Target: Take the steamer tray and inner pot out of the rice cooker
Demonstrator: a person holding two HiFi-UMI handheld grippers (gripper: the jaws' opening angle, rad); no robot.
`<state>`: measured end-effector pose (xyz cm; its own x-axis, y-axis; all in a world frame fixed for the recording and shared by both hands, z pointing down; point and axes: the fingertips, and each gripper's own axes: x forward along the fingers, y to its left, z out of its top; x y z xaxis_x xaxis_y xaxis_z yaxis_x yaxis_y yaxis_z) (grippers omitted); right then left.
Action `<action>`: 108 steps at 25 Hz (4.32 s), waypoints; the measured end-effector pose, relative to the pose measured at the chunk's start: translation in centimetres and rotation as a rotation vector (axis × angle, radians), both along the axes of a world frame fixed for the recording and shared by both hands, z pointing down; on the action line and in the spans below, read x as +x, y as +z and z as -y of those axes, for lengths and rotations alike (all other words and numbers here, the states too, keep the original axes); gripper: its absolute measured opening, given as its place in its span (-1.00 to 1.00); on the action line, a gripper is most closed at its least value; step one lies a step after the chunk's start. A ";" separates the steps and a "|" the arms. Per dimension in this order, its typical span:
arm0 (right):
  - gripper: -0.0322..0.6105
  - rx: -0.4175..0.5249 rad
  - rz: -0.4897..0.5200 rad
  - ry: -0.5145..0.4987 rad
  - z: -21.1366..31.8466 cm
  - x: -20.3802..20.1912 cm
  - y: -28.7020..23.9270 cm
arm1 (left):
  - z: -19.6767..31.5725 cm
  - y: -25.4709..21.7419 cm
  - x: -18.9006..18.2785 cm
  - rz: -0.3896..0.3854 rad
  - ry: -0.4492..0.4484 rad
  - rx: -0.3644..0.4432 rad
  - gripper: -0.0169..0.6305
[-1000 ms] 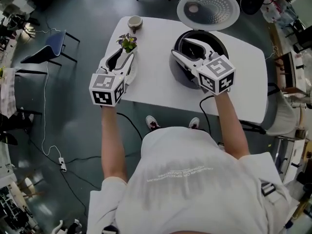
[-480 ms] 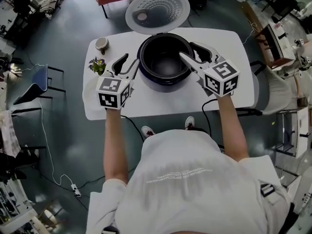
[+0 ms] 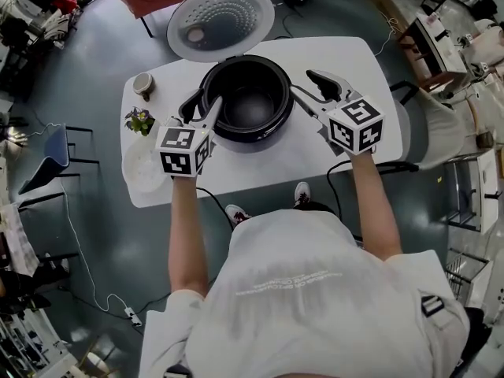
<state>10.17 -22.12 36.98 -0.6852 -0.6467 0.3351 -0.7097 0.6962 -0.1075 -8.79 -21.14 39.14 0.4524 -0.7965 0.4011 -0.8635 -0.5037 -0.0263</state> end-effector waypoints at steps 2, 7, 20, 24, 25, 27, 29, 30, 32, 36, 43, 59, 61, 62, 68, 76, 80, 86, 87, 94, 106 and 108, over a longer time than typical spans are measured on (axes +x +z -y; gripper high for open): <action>-0.17 -0.015 -0.001 0.001 0.2 0.2 0.5 | 0.1 0.5 -0.1 0.001 -0.010 -0.013 -0.38; -0.17 -0.059 -0.005 -0.008 0.7 -0.4 2.1 | 0.3 2.0 -1.2 0.005 -0.036 -0.058 -0.38; -0.17 -0.181 -0.019 -0.027 2.3 -2.2 6.5 | 1.0 7.0 -3.0 -0.006 -0.046 -0.217 -0.32; -0.17 -0.221 -0.026 -0.027 2.8 -2.5 7.9 | 1.6 8.2 -3.3 -0.016 -0.051 -0.249 -0.32; -0.17 -0.231 -0.027 -0.026 3.0 -2.6 8.2 | 1.7 8.4 -3.4 -0.020 -0.053 -0.256 -0.32; -0.17 -0.254 -0.023 -0.025 3.3 -2.7 8.7 | 2.0 8.8 -3.5 -0.027 -0.060 -0.267 -0.30; -0.17 -0.275 -0.025 -0.028 3.6 -2.8 9.3 | 2.3 9.2 -3.6 -0.033 -0.066 -0.277 -0.28; -0.17 -0.284 -0.029 -0.031 3.8 -2.9 9.5 | 2.4 9.4 -3.6 -0.036 -0.069 -0.281 -0.27; -0.17 -0.299 -0.037 -0.036 4.0 -2.9 10.1 | 2.5 9.7 -3.5 -0.040 -0.074 -0.288 -0.23; -0.17 -0.326 -0.046 -0.032 4.5 -2.3 11.2 | 2.7 9.9 -2.8 -0.043 -0.077 -0.284 -0.23; -0.16 -0.337 -0.122 -0.036 4.2 -2.7 12.7 | 2.5 10.1 -3.0 -0.013 -0.072 -0.281 -0.18; -0.32 -0.335 -0.125 -0.008 3.6 -3.0 13.2 | 2.1 10.7 -2.0 0.045 -0.122 -0.236 -0.14; -0.33 -0.332 -0.121 -0.006 3.6 -3.1 13.1 | 2.1 10.6 -2.0 0.045 -0.137 -0.214 -0.14; -0.33 -0.330 -0.121 -0.006 3.6 -3.0 13.1 | 2.1 10.5 -1.9 0.042 -0.144 -0.207 -0.14; -0.35 -0.331 -0.115 0.007 3.7 -2.5 13.1 | 2.5 10.3 -2.4 -0.016 -0.239 -0.184 -0.33; -0.46 -0.323 -0.060 0.053 3.9 -2.6 11.3 | 2.0 8.8 -4.3 -0.187 -0.358 -0.153 -0.64; -0.52 -0.287 -0.064 0.081 3.7 -2.5 10.0 | 1.2 7.7 -4.5 -0.211 -0.380 -0.130 -0.69; -0.57 -0.258 -0.070 0.101 3.4 -2.5 8.3 | 0.7 5.7 -4.7 -0.243 -0.373 -0.101 -0.71; -0.57 -0.256 -0.055 0.103 3.4 -2.5 7.9 | 0.7 5.3 -4.7 -0.251 -0.367 -0.093 -0.71; -0.60 -0.167 0.030 0.125 3.4 -1.9 3.1 | 0.4 1.1 -4.2 -0.308 -0.345 -0.007 -0.72; -0.58 0.006 0.079 0.212 0.9 3.2 -3.4 | 0.2 -6.2 0.4 -0.334 -0.204 0.118 -0.73; -0.58 0.018 0.089 0.226 0.7 4.5 -4.1 | 0.1 -6.9 1.7 -0.343 -0.185 0.127 -0.73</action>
<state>14.71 -22.78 32.86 -0.5485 -0.7924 0.2669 -0.8361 0.5230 -0.1656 -7.04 -21.26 32.21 0.3873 -0.9104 0.1455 -0.9088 -0.3504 0.2266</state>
